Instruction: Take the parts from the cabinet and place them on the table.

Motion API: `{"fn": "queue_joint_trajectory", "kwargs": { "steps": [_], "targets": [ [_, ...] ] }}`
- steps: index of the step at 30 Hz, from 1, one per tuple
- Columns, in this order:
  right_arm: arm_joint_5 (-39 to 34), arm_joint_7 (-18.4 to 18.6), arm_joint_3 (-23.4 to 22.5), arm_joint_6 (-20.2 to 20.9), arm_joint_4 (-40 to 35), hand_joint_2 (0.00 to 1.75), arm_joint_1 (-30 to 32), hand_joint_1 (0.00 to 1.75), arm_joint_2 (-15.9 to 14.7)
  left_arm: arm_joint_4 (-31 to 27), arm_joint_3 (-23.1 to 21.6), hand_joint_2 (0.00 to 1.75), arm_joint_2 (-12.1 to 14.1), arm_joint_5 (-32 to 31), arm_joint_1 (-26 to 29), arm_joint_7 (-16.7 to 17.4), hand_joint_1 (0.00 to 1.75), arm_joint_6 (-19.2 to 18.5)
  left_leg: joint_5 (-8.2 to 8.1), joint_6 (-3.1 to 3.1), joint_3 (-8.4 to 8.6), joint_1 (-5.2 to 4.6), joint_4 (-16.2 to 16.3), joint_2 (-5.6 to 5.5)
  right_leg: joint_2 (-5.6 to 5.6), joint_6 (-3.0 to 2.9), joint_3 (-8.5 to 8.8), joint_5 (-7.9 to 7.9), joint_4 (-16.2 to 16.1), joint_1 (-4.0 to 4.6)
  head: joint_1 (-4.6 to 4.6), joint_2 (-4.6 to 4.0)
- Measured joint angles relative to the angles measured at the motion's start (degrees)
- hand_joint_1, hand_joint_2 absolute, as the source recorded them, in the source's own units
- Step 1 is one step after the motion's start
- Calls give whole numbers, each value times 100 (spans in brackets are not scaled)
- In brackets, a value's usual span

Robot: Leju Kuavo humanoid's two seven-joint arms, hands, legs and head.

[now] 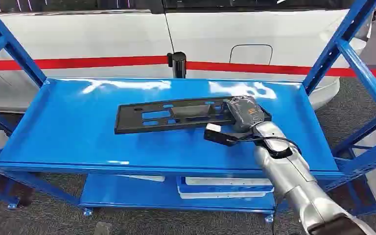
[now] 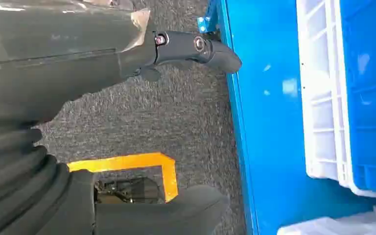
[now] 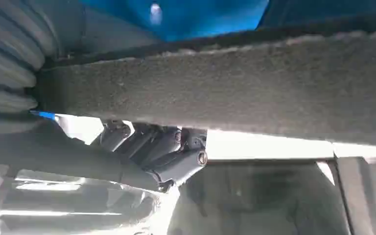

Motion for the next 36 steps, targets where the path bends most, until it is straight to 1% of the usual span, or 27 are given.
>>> {"fn": "queue_joint_trajectory", "kwargs": {
  "steps": [1,5,8,12,13,15,16,17,18,19,20,21,22,23,24,25,26,27,28,29,30,31,32,33,34,35,36],
  "targets": [
    [-46,-9,-39,20,-254,175,63,169,-70,0,0,175,2,-2,1,-11,0,-33,0,0,-4,-1,0,-1,-1,0,-4,0,0,0,0,0],
    [-129,-13,-301,223,-1479,175,257,173,-428,2,7,175,13,-33,4,-33,0,-151,-1,2,-14,-2,0,-1,0,0,-14,0,0,-1,0,0],
    [-140,-22,-483,315,-2054,175,342,173,-619,2,7,175,22,-46,3,-13,0,-111,-2,3,-16,-2,0,0,0,0,-16,0,-1,-1,0,0],
    [-308,-76,-690,308,-2527,175,582,173,-747,2,13,175,26,-28,-1,297,0,-50,-5,7,-16,-2,1,1,1,2,-16,1,-3,-2,-2,0],
    [-308,-87,-719,299,-2576,175,651,173,-758,2,15,175,41,-22,-11,421,0,-61,-39,26,-38,-26,57,0,6,36,9,18,-32,-97,-4,0],
    [-308,-103,-754,293,-2609,175,745,173,-767,2,15,175,48,-55,-16,617,0,-59,18,121,-8,-23,0,-7,12,102,32,64,-85,-68,-7,0],
    [-304,-109,-789,291,-2618,175,815,173,-787,2,13,175,46,-85,-21,695,0,-54,124,190,90,48,-209,19,10,108,32,43,-84,6,0,0],
    [-304,-111,-809,282,-2617,175,876,173,-806,2,11,175,35,-107,-29,746,0,-46,180,198,144,45,-310,43,-11,88,-12,-46,2,-11,7,0],
    [-304,-127,-817,269,-2611,175,902,173,-817,2,13,175,35,-111,-42,797,0,-46,221,255,145,57,-345,49,-7,33,-120,-247,279,-6,22,0],
    [-308,-144,-828,249,-2594,175,936,173,-835,2,13,175,33,-118,-47,854,0,-57,226,253,119,62,-346,60,-8,4,-336,-495,776,-29,26,0],
    [-301,-162,-830,240,-2567,175,983,173,-835,2,11,175,22,-160,-42,883,0,-57,237,236,103,63,-345,68,-9,8,-538,-686,1245,-61,20,0],
    [-278,-162,-830,227,-2533,175,1038,173,-830,2,7,175,13,-192,-38,896,0,-57,250,215,81,75,-342,73,-9,57,-663,-781,1568,-85,20,0],
    [-234,-162,-830,212,-2497,175,1098,173,-828,2,4,175,0,-227,-38,909,0,-59,268,186,52,94,-334,76,-11,132,-662,-756,1621,-120,20,0],
    [-207,-159,-830,203,-2473,175,1140,173,-824,2,2,175,-13,-247,-39,912,0,-61,286,156,16,121,-312,79,-14,230,-525,-647,1398,-159,20,0],
    [-190,-155,-832,197,-2451,175,1164,173,-819,2,-2,175,-22,-288,-42,922,0,-67,292,113,-42,165,-259,83,-25,350,-269,-464,934,-212,22,0],
    [-179,-149,-835,190,-2443,175,1168,173,-819,2,-11,175,-26,-310,-44,929,0,-92,283,56,-118,210,-165,83,-45,466,62,-280,347,-275,22,0],
    [-175,-142,-844,168,-2432,175,1165,173,-813,2,-13,175,-17,-330,-51,942,0,-105,255,-22,-204,205,-34,93,-70,526,263,-312,-41,-327,35,0],
    [-168,-133,-848,155,-2425,175,1190,173,-793,2,-18,175,-2,-343,-48,957,0,-107,262,-84,-273,205,-6,69,20,473,199,-178,205,-185,50,0],
    [-170,-129,-881,135,-2423,175,1213,173,-795,2,-24,175,-7,-345,-40,960,0,-109,260,-104,-280,168,83,58,36,425,95,-182,208,-196,42,0],
    [-166,-127,-889,133,-2416,175,1225,173,-793,2,-35,175,-7,-345,-45,964,0,-111,273,-108,-335,172,146,28,48,331,82,-247,236,-239,29,0],
    [-162,-125,-889,133,-2414,175,1239,173,-782,2,-37,175,-7,-347,-38,970,0,-111,310,-130,-368,182,119,24,46,293,31,-240,280,-235,11,0],
    [-151,-125,-889,133,-2410,175,1251,173,-778,7,-39,175,2,-348,-27,981,0,-113,324,-164,-418,230,138,25,37,213,-82,-192,280,-280,0,0],
    [-129,-125,-889,135,-2408,175,1254,173,-765,4,-42,175,11,-347,-26,986,0,-131,97,-183,-476,248,259,61,30,135,-57,-140,280,-272,4,0],
    [-112,-125,-898,135,-2408,175,1258,173,-758,4,-42,175,11,-345,-24,990,0,-164,-239,-199,-559,244,540,90,24,61,-109,-88,276,-256,-2,0],
    [-100,-125,-907,135,-2408,175,1266,173,-747,4,-42,175,11,-350,-31,990,0,-166,-570,-220,-672,244,964,90,15,31,-160,-44,278,-244,-9,0],
    [-89,-125,-916,138,-2408,175,1280,173,-741,4,-44,175,11,-354,-38,995,0,-173,-848,-233,-807,245,1465,90,3,12,-215,-2,281,-228,0,0],
    [-74,-122,-920,140,-2408,175,1297,173,-738,4,-44,175,9,-354,-39,1006,0,-183,-1038,-236,-896,245,1886,91,-7,6,-270,38,283,-213,-4,0]
  ]
}}
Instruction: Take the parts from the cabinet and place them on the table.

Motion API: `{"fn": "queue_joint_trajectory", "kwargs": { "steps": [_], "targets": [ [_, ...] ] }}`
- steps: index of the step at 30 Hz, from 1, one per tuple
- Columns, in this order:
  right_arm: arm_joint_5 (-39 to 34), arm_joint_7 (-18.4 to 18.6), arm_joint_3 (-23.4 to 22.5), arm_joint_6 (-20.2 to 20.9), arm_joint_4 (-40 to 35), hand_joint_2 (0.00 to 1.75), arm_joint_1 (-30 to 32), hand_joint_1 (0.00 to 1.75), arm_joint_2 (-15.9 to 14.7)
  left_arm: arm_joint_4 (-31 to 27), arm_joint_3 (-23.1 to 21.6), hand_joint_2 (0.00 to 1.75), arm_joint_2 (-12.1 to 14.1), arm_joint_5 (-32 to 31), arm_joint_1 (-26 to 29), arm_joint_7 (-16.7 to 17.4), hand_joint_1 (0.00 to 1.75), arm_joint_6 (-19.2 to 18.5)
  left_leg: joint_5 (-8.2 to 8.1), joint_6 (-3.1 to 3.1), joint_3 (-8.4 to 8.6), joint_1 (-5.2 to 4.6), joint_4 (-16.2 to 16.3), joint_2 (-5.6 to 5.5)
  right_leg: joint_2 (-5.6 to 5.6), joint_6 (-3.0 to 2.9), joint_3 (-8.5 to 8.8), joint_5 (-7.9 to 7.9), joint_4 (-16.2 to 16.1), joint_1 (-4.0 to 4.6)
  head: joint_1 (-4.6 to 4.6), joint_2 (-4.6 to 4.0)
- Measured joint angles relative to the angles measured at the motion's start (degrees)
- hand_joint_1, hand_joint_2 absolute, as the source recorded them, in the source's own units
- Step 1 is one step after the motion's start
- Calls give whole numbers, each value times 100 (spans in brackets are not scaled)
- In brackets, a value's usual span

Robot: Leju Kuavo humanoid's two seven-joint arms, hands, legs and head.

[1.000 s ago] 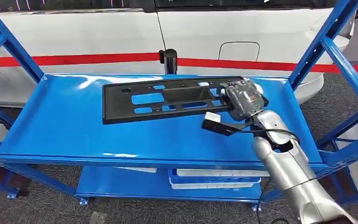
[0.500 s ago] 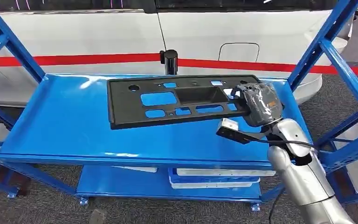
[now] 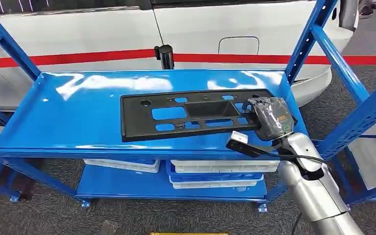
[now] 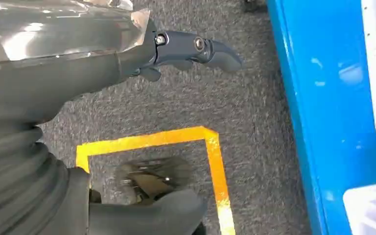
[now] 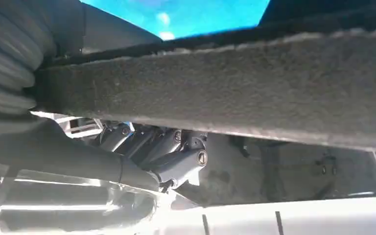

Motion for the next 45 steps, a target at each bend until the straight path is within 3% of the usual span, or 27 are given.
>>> {"fn": "queue_joint_trajectory", "kwargs": {
  "steps": [2,5,6,7,10,11,12,14,16,17,19,20,21,22,25,26,28,30,31,33,35,36,37,39,41,43,45],
  "targets": [
    [13,0,-4,2,0,175,26,173,7,0,-2,175,0,-7,2,7,0,0,15,28,186,-1,62,0,-8,6,-94,82,1,24,0,0],
    [20,7,-15,2,-2,175,28,173,11,0,-2,175,4,-7,-24,6,0,0,360,205,1278,-39,-1362,-13,-3,42,-180,184,1,54,-2,0],
    [20,7,-28,2,-4,175,31,173,11,-2,-2,175,24,-7,-45,6,0,0,247,229,1495,-68,-1713,2,-4,83,-202,210,1,77,2,0],
    [20,15,-44,4,-2,175,27,173,11,-2,-2,175,24,-9,-46,7,0,0,354,179,1448,-92,-1655,19,-22,137,-197,259,-32,63,18,0],
    [26,22,-55,7,-4,175,35,173,15,0,-2,175,22,-7,-39,7,0,-33,476,254,1387,-149,-1749,4,-30,284,-201,404,-126,51,-4,0],
    [35,22,-66,11,-2,175,30,173,13,0,-2,175,17,-9,-50,9,0,-42,602,283,1395,-75,-1857,47,-36,275,-235,331,-51,80,9,0],
    [41,22,-81,18,-2,175,31,173,11,-2,-4,175,11,-13,-60,9,0,-57,683,333,1341,-102,-1901,53,-35,205,-368,85,101,93,2,0],
    [59,31,-111,44,-2,175,37,173,4,-2,-4,175,15,-18,-74,9,0,-83,814,391,1175,-119,-1900,54,-29,74,-602,-520,919,98,31,0],
    [74,50,-135,59,-2,175,41,173,2,-2,-9,175,9,-44,-74,11,0,-101,937,394,1005,-145,-1888,59,-30,131,-731,-754,1622,104,33,0],
    [76,50,-142,61,-2,175,47,173,2,-2,-11,175,4,-50,-74,15,0,-101,996,387,925,-154,-1886,61,-30,198,-647,-681,1668,104,28,0],
    [83,50,-144,63,-2,175,55,173,0,-2,-28,175,-2,-52,-76,22,0,-100,1108,354,772,-160,-1867,65,-31,325,-125,-332,1071,104,28,0],
    [85,50,-146,66,-2,175,54,173,0,-2,-37,175,-2,-52,-82,28,0,-101,1155,331,711,-160,-1836,63,-32,326,265,-251,543,104,28,0],
    [85,50,-155,66,-11,175,49,173,0,-4,-44,175,-2,-57,-84,37,0,-103,1183,298,650,-186,-1779,61,-33,261,678,-408,-31,116,31,0],
    [90,50,-155,66,-31,175,51,173,2,-4,-50,175,-4,-59,-92,41,0,-116,1223,267,606,-198,-1749,60,-23,195,813,-518,-292,193,22,0],
    [103,50,-164,70,-33,175,81,173,0,-4,-55,175,2,-61,-83,55,0,-171,1353,214,584,-203,-1761,47,-28,97,648,-433,-240,179,13,0],
    [107,50,-162,79,-33,175,91,173,2,0,-55,175,20,-59,-80,59,0,-173,1330,185,535,-173,-1736,33,-47,21,613,-364,-257,64,22,0],
    [133,59,-164,112,-44,175,95,173,9,-2,-57,175,17,-61,-75,83,0,-192,654,97,371,-143,-1298,5,-57,-94,517,-220,-247,85,-15,0],
    [157,70,-164,133,-55,175,98,173,9,-2,-57,175,24,-68,-86,98,0,-219,62,13,158,-87,-370,6,-58,-82,350,-83,-234,87,-13,0],
    [162,79,-164,138,-55,175,103,173,9,-2,-57,175,24,-68,-87,103,0,-221,-6,-12,119,-68,-39,6,-58,-62,277,-33,-227,86,-11,0],
    [164,90,-166,140,-55,175,117,173,9,-2,-61,175,24,-70,-90,105,0,-232,262,-57,368,-14,-89,8,-57,-20,140,63,-212,63,-13,0],
    [164,90,-188,140,-59,175,126,173,9,-6,-72,175,29,-70,-106,107,0,-245,573,-78,1070,32,-996,9,-55,54,41,136,-183,29,-17,0],
    [166,90,-195,140,-74,175,128,173,9,-11,-81,175,26,-70,-122,107,0,-256,455,-93,1406,54,-1495,-10,-55,103,21,168,-173,38,-20,0],
    [168,90,-214,138,-85,175,125,173,2,-11,-87,175,26,-70,-129,107,0,-267,385,-65,1558,-6,-1770,-48,-57,161,-13,208,-169,60,-13,0],
    [173,90,-230,138,-96,175,125,173,7,-11,-90,175,28,-68,-132,107,0,-271,405,20,1503,-48,-1772,-44,-58,267,-20,306,-202,58,-11,0],
    [186,90,-232,140,-96,175,135,173,11,-9,-90,175,28,-66,-133,107,0,-273,548,209,1441,-85,-1846,-10,-62,401,-64,372,-238,93,-2,0],
    [205,96,-240,157,-96,175,131,173,7,-11,-90,175,22,-76,-154,107,0,-282,695,374,1286,-110,-1854,15,-56,229,-301,-123,178,50,8,0],
    [214,111,-247,157,-96,175,146,173,4,-11,-94,175,22,-96,-154,111,0,-291,835,422,1102,-152,-1851,20,-49,149,-539,-686,1053,62,35,0]
  ]
}}
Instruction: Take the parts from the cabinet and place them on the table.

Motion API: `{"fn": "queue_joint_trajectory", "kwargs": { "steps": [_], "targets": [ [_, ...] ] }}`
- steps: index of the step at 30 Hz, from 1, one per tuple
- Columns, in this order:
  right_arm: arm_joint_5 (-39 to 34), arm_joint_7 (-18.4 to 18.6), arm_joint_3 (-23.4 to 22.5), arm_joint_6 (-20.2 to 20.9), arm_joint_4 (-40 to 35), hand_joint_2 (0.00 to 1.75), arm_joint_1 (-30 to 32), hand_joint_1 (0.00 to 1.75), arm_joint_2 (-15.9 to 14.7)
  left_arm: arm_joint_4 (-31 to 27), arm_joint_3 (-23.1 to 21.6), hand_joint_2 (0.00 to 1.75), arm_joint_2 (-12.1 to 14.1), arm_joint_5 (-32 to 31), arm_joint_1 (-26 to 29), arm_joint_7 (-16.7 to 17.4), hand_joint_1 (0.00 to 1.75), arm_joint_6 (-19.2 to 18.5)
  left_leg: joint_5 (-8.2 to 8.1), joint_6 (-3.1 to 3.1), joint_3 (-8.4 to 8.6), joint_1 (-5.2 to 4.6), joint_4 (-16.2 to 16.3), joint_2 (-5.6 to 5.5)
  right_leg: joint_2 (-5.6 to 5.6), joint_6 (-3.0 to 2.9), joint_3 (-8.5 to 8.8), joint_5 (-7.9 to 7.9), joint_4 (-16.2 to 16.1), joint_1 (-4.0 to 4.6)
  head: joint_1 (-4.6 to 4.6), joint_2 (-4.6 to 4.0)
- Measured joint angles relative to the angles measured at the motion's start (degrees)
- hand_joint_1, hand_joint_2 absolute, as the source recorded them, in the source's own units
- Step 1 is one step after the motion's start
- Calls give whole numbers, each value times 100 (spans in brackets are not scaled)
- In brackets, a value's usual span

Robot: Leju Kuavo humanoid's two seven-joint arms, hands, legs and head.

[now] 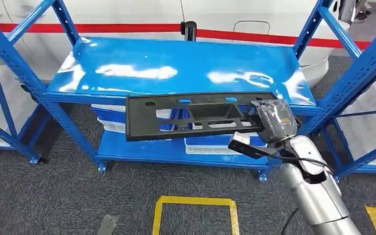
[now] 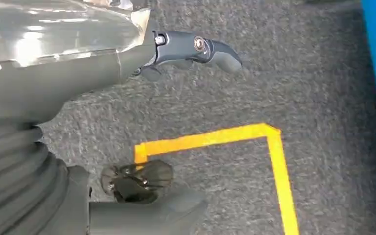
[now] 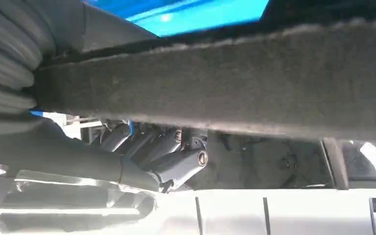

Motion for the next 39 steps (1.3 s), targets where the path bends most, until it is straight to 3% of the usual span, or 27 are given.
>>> {"fn": "queue_joint_trajectory", "kwargs": {
  "steps": [2,3,5,6,7,8,10,11,12,14,15,16,17,18,20,21,22,23,25,27,30,32,33,35,37,38,39],
  "targets": [
    [0,4,-4,0,0,175,29,173,-4,0,-2,175,-7,-9,0,9,0,-2,149,19,-198,-49,8,2,4,78,-40,-80,575,43,7,0],
    [0,4,-7,0,0,175,40,173,-4,0,-2,175,-7,-15,-1,11,0,-7,223,19,-298,-72,12,3,4,137,97,75,532,49,2,0],
    [4,4,-20,0,-2,175,45,173,-7,0,-2,175,-7,-15,-2,11,0,-22,372,4,-484,-102,24,2,2,182,692,412,-168,90,-2,0],
    [4,4,-33,0,-15,175,43,173,-7,0,-2,175,-9,-15,-8,11,0,-33,434,-6,-532,-105,42,0,3,124,1059,384,-663,108,-2,0],
    [4,2,-48,0,-52,175,37,173,-7,-9,-2,175,-11,-13,-8,13,0,-33,489,-39,-593,-124,57,-8,-1,9,1469,133,-1268,167,6,0],
    [2,2,-55,0,-85,175,42,173,-11,-20,-2,175,-11,-13,-9,11,0,-33,574,-72,-587,-124,28,1,4,-41,1491,100,-1466,210,-35,0],
    [-11,2,-63,13,-85,175,-19,173,-13,-22,-4,175,-28,-4,-12,7,0,-33,712,-149,-591,-83,-42,7,12,-110,1414,178,-1456,289,-9,0],
    [-18,2,-70,20,-85,175,-26,173,-11,-22,-2,175,-20,0,-7,7,0,-33,759,-186,-607,-106,-68,-6,11,-165,1378,248,-1511,235,-15,0],
    [-22,-2,-59,81,-63,175,-96,173,13,-20,-2,175,7,26,-8,9,0,-28,612,-219,-660,-57,1,-43,-34,-228,1351,348,-1525,114,22,0],
    [-39,-9,-41,230,-17,175,-297,173,88,-24,-2,175,0,55,-6,9,0,-9,-221,-315,-823,-10,544,-35,-26,-339,1204,523,-1521,111,-26,0],
    [-48,-13,-35,269,2,175,-410,173,131,-31,0,175,2,85,-18,2,0,0,-579,-365,-922,28,1025,-33,-22,-333,1090,623,-1516,111,-24,0],
    [-68,-20,-33,275,29,175,-482,173,155,-33,4,175,4,98,-29,-9,0,2,-732,-417,-999,63,1478,-31,-22,-315,980,706,-1503,111,-24,0],
    [-92,-46,-33,275,46,175,-509,173,166,-35,4,175,7,98,-32,-15,0,2,-674,-458,-1006,102,1780,-25,-25,-294,889,776,-1494,107,-28,0],
    [-107,-59,-33,271,74,175,-512,173,179,-35,7,175,9,103,-31,-20,0,2,-469,-495,-918,142,1870,-20,-34,-252,799,831,-1478,93,-24,0],
    [-122,-74,-31,254,112,175,-520,173,184,-35,7,175,9,105,-33,-28,0,0,-81,-557,-450,207,1411,-15,-50,-171,616,909,-1396,40,-26,0],
    [-129,-90,-33,243,125,175,-528,173,184,-46,7,175,9,103,-34,-33,0,-2,-78,-579,-40,236,893,-16,-51,-130,542,936,-1334,25,-33,0],
    [-136,-107,-35,232,127,175,-530,173,184,-59,7,175,0,94,-47,-33,0,-9,-371,-589,346,238,347,-43,-59,-94,479,957,-1289,36,-39,0],
    [-146,-114,-44,205,129,175,-551,173,177,-77,7,175,9,87,-61,-33,0,-17,-492,-518,519,185,5,-71,-72,-34,445,998,-1258,48,-26,0],
    [-164,-114,-48,168,142,175,-603,173,175,-76,7,175,13,79,-80,-22,0,-22,-435,-418,417,123,68,-47,-75,77,412,1128,-1293,39,-24,0],
    [-184,-109,-55,166,166,175,-610,173,164,-76,9,175,18,72,-78,-7,0,-33,-275,-233,365,107,-20,-11,-70,166,346,1183,-1334,76,-15,0],
    [-199,-107,-63,166,188,175,-622,173,140,-79,18,175,13,70,-114,-4,0,-35,-39,-97,75,84,-31,22,-48,-28,-66,291,-342,36,28,0],
    [-205,-101,-72,166,205,175,-621,173,138,-79,18,175,13,50,-118,0,0,-46,54,-84,-48,75,-28,28,-31,-16,-207,57,232,41,18,0],
    [-236,-98,-83,168,225,175,-622,173,129,-79,20,175,11,48,-120,13,0,-48,164,-89,-186,64,-21,29,-3,67,-211,62,602,57,35,0],
    [-265,-101,-94,173,236,175,-626,173,118,-79,20,175,4,48,-120,31,0,-50,266,-109,-316,62,-18,32,-3,176,3,289,505,56,28,0],
    [-280,-114,-111,181,251,175,-658,173,111,-79,22,175,0,48,-120,50,0,-48,409,-154,-489,69,-8,38,-4,250,690,575,-344,35,37,0],
    [-284,-114,-120,181,256,175,-679,173,111,-79,24,175,-2,48,-120,52,0,-48,464,-195,-533,58,4,35,-3,213,1027,466,-841,17,35,0],
    [-284,-116,-125,184,256,175,-705,173,120,-79,26,175,-4,48,-122,55,0,-42,532,-234,-602,30,6,38,8,145,1383,265,-1399,106,48,0]
  ]
}}
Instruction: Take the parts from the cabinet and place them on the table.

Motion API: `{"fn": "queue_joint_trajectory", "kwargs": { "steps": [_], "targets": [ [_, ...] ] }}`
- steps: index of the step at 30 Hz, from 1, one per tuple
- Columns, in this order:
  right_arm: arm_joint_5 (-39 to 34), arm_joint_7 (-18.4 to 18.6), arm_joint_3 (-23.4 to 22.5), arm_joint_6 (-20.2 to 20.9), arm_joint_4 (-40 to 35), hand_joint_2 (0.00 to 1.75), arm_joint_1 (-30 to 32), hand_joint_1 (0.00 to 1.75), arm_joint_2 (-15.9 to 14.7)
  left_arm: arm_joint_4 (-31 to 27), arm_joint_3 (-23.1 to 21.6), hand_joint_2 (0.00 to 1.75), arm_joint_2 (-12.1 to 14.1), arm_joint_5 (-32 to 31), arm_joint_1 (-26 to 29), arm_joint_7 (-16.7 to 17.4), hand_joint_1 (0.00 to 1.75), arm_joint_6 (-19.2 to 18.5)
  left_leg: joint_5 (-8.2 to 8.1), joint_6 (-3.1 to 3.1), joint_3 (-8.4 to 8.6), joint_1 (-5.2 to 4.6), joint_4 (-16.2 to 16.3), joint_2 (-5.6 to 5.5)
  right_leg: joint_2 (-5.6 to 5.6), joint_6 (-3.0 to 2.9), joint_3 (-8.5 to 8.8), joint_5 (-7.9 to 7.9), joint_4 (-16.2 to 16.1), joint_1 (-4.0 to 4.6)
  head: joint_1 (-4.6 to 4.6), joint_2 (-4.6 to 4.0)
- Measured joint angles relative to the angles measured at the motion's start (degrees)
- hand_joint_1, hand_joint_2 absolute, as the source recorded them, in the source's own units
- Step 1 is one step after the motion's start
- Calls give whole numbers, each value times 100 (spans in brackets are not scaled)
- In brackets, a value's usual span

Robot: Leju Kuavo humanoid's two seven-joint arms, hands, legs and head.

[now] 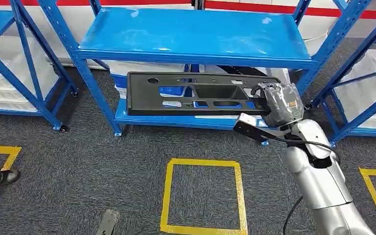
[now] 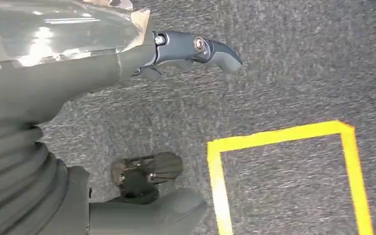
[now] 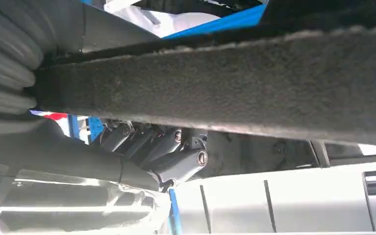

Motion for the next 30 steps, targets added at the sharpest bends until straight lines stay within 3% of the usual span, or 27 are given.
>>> {"fn": "queue_joint_trajectory", "kwargs": {
  "steps": [1,2,4,5,6,7,8,9,10,11,12,13,14,15,16,17,19,20,21,23,25,26,27,29,30],
  "targets": [
    [-4,0,-11,-2,7,175,0,173,0,0,2,175,4,0,8,0,0,2,94,-15,-4,-8,-43,7,23,-81,-51,0,-36,31,-46,0],
    [-6,0,-9,-2,22,175,7,173,-2,0,4,175,2,0,9,0,0,11,164,-30,-1,-12,-73,6,34,-59,-106,61,-30,29,-31,0],
    [-4,0,-9,-2,37,175,20,173,-2,2,7,175,2,-2,19,2,0,11,251,-48,-27,-12,-118,-9,30,-72,-149,102,-8,34,-44,0],
    [-2,2,-7,-2,50,175,42,173,0,2,9,175,9,-4,33,2,0,13,251,-75,-78,1,-136,-33,12,-136,-228,155,-37,-93,-42,0],
    [2,4,-7,-2,55,175,60,173,0,2,9,175,9,-13,41,4,0,13,-1,-123,-142,16,-10,-39,5,-183,-232,206,-6,-89,-57,0],
    [9,13,-13,-2,46,175,87,173,-4,2,11,175,4,-24,50,4,0,13,-379,-147,-243,30,339,-40,-7,-278,-292,259,-1,-77,-77,0],
    [26,22,-15,-4,42,175,117,173,-6,2,11,175,2,-33,54,7,0,11,-678,-169,-353,36,751,-40,-13,-332,-346,294,-3,-55,-87,0],
    [37,37,-15,-4,29,175,161,173,-9,2,11,175,2,-50,53,7,0,11,-1010,-190,-509,38,1375,-40,-19,-371,-423,348,11,-26,-83,0],
    [42,55,-20,-4,17,175,206,173,-6,2,11,175,2,-57,54,7,0,11,-1117,-195,-561,39,1721,-39,-20,-387,-466,380,18,-12,-90,0],
    [44,57,-22,-4,9,175,255,173,-9,2,11,175,2,-61,56,7,0,9,-1095,-189,-523,37,1905,-40,-20,-388,-517,412,35,9,-81,0],
    [48,61,-26,-7,5,175,283,173,-11,2,11,175,0,-61,56,7,0,9,-964,-164,-357,36,1814,-41,-18,-393,-568,435,58,26,-85,0],
    [53,61,-33,-7,-4,175,295,173,-17,2,11,175,-2,-63,54,7,0,9,-804,-120,-97,24,1506,-46,-7,-388,-614,446,84,52,-88,0],
    [55,61,-44,-7,-17,175,301,173,-22,2,11,175,-2,-63,51,7,0,9,-671,-34,261,5,1017,-59,9,-393,-635,457,105,92,-88,0],
    [59,61,-55,-9,-39,175,324,173,-22,2,11,175,9,-63,45,7,0,9,-637,123,636,-43,456,-107,11,-392,-644,459,119,81,-92,0],
    [57,61,-57,-13,-48,175,333,173,-22,2,11,175,90,-63,39,7,0,9,-785,271,812,-56,234,-113,-2,-346,-665,488,125,112,-25,0],
    [59,63,-57,-13,-48,175,353,173,-39,2,11,175,39,-66,45,0,0,9,-760,240,837,-103,103,-94,-12,-302,-674,517,129,21,-11,0],
    [68,72,-63,-22,-52,175,376,173,-37,2,13,175,52,-66,47,2,0,9,-675,293,797,-172,70,-98,-9,-175,-732,605,106,-26,-48,0],
    [72,70,-66,-22,-61,175,393,173,-39,2,13,175,39,-66,46,2,0,7,-529,344,806,-173,-42,-83,4,-116,-744,672,33,15,-44,0],
    [77,70,-70,-22,-63,175,395,173,-46,2,15,175,28,-70,39,2,0,7,-485,348,901,-70,-305,-67,4,-157,-768,551,104,24,-52,0],
    [72,68,-87,-24,-74,175,381,173,-72,0,20,175,22,-72,7,2,0,7,-365,345,784,-34,-342,-57,22,-235,-1054,46,689,28,-35,0],
    [-11,74,-116,0,-79,175,422,173,-79,0,20,175,-5,-72,9,4,0,-9,-302,253,660,-6,-303,-40,19,-170,-1261,-292,1485,-33,-35,0],
    [-64,68,-129,29,-79,175,446,173,-79,0,20,175,-26,-72,9,4,0,-9,-267,207,587,19,-268,-25,19,-90,-1286,-303,1723,-66,-31,0],
    [-116,46,-151,37,-81,175,468,173,-79,0,20,175,-46,-74,8,4,0,-9,-233,155,493,57,-215,-13,17,38,-1191,-161,1710,-111,-33,0],
    [-199,-13,-177,79,-94,175,465,173,-79,0,20,175,-61,-74,2,4,0,-9,-181,65,264,161,-44,17,12,310,-756,258,1093,-220,-35,0],
    [-221,-28,-190,85,-103,175,457,173,-74,0,20,175,-59,-74,-4,4,0,-9,-168,6,132,203,83,20,18,414,-493,258,647,-291,-24,0]
  ]
}}
